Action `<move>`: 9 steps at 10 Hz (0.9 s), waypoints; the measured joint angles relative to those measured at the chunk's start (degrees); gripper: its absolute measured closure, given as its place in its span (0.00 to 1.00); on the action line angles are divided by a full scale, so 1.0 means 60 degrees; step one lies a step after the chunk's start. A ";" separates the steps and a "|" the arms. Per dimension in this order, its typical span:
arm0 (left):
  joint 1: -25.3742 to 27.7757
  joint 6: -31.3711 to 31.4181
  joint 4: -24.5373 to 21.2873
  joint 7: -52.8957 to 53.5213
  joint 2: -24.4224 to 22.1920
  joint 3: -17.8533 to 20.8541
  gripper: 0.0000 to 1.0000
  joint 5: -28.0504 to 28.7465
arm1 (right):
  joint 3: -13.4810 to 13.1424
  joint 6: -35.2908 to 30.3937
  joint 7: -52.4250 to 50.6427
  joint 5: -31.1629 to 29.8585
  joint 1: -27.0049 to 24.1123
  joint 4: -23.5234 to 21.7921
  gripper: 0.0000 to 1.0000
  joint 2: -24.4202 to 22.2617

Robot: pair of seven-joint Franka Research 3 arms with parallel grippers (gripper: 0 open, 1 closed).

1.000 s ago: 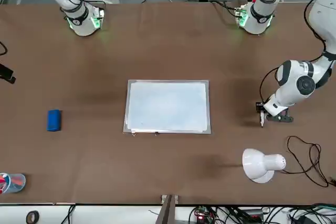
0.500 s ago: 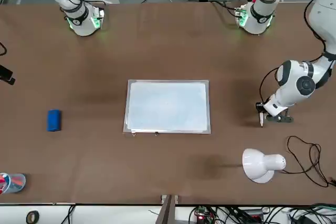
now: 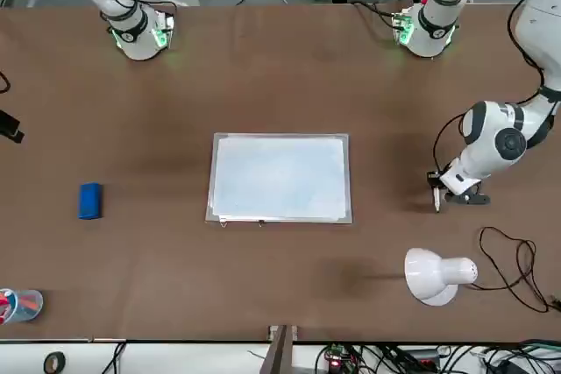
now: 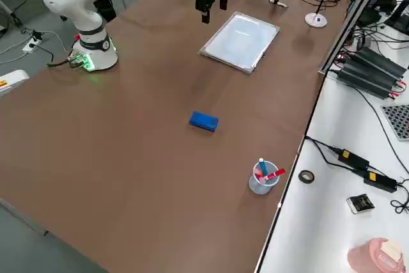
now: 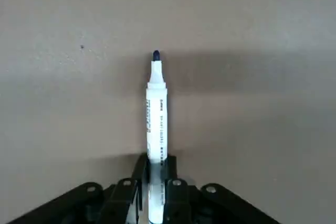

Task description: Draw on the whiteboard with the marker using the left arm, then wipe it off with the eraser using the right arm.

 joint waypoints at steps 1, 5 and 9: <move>-0.0005 -0.0140 0.0127 -0.0029 0.0026 -0.0006 0.83 0.0001 | -0.0005 0.0000 0.0000 0.0000 -0.0002 0.0000 0.00 0.0000; 0.0006 -0.2320 0.1568 -0.0103 0.0046 -0.0179 0.83 -0.0036 | -0.0002 0.0004 0.0000 0.0000 -0.0001 -0.0002 0.00 0.0000; -0.0028 -0.4450 0.2905 -0.0785 0.0027 -0.0947 0.83 -0.2133 | -0.0001 0.0015 0.0000 0.0000 -0.0001 -0.0002 0.00 0.0000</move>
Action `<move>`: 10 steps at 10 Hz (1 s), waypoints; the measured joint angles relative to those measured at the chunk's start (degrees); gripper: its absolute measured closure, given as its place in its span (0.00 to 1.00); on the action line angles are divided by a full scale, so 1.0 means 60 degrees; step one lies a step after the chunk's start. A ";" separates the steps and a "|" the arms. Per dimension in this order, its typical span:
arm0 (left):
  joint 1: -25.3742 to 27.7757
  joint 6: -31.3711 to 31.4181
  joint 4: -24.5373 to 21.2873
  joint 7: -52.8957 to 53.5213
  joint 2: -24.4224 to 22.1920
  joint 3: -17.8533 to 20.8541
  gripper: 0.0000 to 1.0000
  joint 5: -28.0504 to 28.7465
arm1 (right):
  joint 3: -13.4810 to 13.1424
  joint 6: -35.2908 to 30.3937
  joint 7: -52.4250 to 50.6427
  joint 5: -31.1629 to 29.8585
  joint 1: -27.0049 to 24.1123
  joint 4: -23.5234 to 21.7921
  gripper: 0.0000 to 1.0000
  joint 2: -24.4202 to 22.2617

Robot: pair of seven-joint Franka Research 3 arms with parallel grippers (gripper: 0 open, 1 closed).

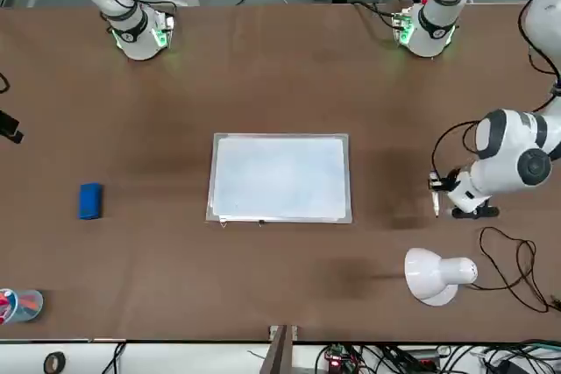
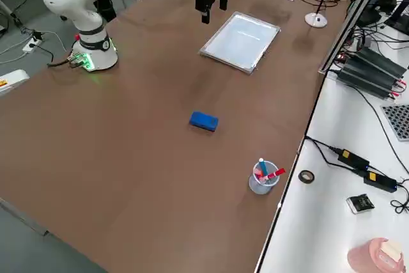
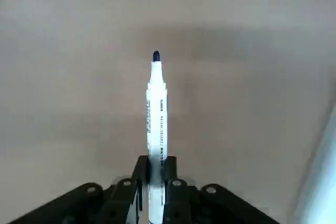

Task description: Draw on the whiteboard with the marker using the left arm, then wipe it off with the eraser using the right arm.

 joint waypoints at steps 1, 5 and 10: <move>-0.0014 -0.0467 0.0233 -0.0244 -0.0005 -0.0214 0.83 -0.0757 | 0.0000 0.0005 0.0000 0.0000 0.0000 0.0000 0.00 0.0000; -0.0133 -0.1856 0.0958 -0.1904 -0.0006 -0.1084 0.83 -0.4124 | 0.0000 0.0107 0.0000 0.0000 0.0000 -0.0004 0.00 0.0000; -0.1183 -0.1865 0.0998 -0.2631 0.0445 -0.1409 0.83 -0.8651 | -0.0002 0.0193 0.0000 0.0000 0.0000 -0.0014 0.00 0.0000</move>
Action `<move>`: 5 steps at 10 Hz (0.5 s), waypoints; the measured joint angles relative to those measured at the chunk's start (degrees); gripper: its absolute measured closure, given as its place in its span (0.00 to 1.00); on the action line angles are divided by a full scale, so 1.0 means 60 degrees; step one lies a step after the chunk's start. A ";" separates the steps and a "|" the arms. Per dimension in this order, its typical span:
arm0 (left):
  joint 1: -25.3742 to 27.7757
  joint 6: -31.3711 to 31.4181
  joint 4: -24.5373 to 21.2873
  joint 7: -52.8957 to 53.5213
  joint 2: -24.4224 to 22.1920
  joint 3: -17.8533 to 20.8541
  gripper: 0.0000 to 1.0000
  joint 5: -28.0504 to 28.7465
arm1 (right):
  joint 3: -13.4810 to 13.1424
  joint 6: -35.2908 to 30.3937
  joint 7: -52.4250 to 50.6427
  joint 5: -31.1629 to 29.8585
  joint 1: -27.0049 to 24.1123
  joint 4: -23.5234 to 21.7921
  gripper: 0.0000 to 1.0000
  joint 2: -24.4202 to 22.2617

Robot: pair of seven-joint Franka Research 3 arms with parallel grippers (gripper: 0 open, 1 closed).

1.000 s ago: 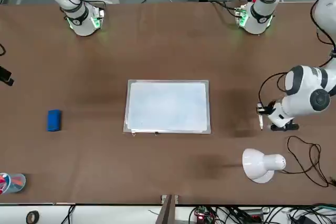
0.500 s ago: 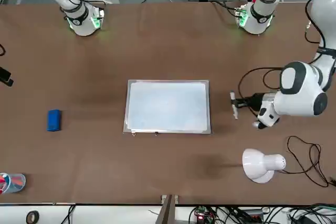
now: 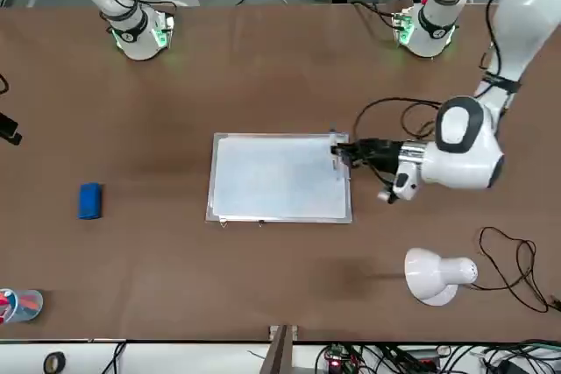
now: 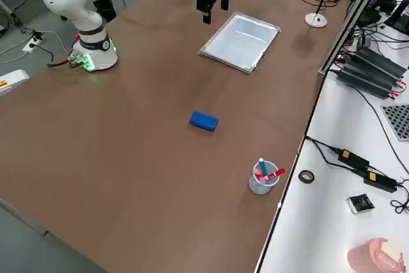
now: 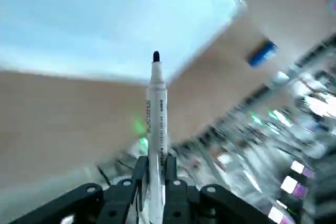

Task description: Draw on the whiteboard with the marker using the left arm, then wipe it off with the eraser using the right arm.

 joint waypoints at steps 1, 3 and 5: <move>-0.0218 0.0049 -0.0003 -0.0006 0.0241 0.0003 0.83 -0.0796 | 0.0001 0.0003 0.0000 0.0000 0.0000 -0.0003 0.00 0.0000; -0.0614 0.0138 0.0002 -0.0006 0.0824 0.0005 0.83 -0.2161 | 0.0003 0.0007 0.0000 0.0000 0.0001 -0.0008 0.00 0.0000; -0.0995 0.0302 0.0014 0.0003 0.1408 0.0009 0.83 -0.3305 | 0.0005 0.0009 0.0000 0.0000 0.0003 -0.0014 0.00 0.0000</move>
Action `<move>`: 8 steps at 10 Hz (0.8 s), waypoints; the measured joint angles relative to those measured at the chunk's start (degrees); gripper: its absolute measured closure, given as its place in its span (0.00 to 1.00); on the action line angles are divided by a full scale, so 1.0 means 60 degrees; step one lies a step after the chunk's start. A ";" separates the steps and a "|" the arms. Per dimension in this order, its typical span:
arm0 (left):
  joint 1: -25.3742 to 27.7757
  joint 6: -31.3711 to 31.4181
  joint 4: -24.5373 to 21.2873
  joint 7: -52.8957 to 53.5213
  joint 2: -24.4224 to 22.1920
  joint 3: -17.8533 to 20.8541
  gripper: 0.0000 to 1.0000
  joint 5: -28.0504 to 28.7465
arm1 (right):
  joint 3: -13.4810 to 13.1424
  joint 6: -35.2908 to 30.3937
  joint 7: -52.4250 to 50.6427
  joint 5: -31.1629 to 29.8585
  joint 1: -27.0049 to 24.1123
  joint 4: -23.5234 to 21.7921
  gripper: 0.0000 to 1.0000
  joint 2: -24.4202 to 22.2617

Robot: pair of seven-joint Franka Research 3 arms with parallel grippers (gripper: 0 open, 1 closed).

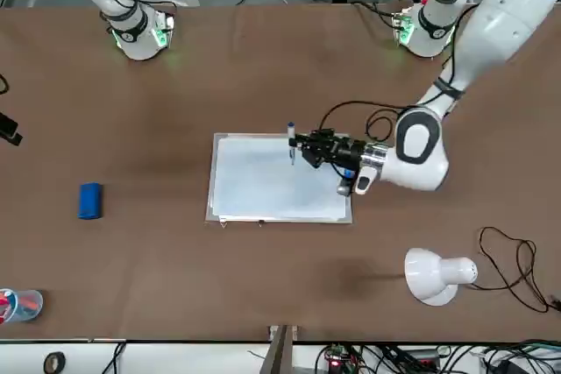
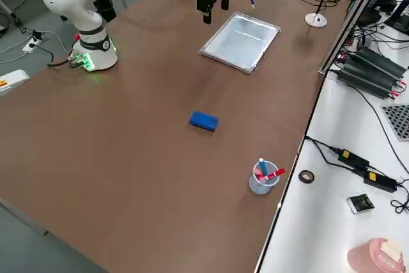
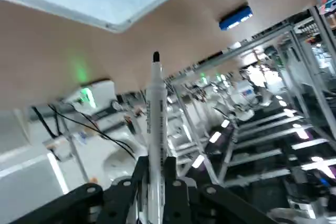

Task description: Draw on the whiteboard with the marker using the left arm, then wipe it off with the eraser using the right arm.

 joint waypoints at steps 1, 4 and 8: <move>-0.0162 0.0093 0.0007 0.0005 0.0252 0.0001 0.83 -0.0478 | 0.0000 0.0001 0.0000 0.0000 0.0000 -0.0003 0.00 0.0000; -0.0450 0.0254 0.0024 0.0006 0.0901 0.0004 0.83 -0.1641 | 0.0000 0.0007 0.0000 0.0000 0.0000 -0.0010 0.00 0.0000; -0.0832 0.0492 0.0043 0.0073 0.1612 0.0015 0.83 -0.2339 | -0.0005 0.0011 0.0000 0.0000 -0.0002 -0.0014 0.00 0.0000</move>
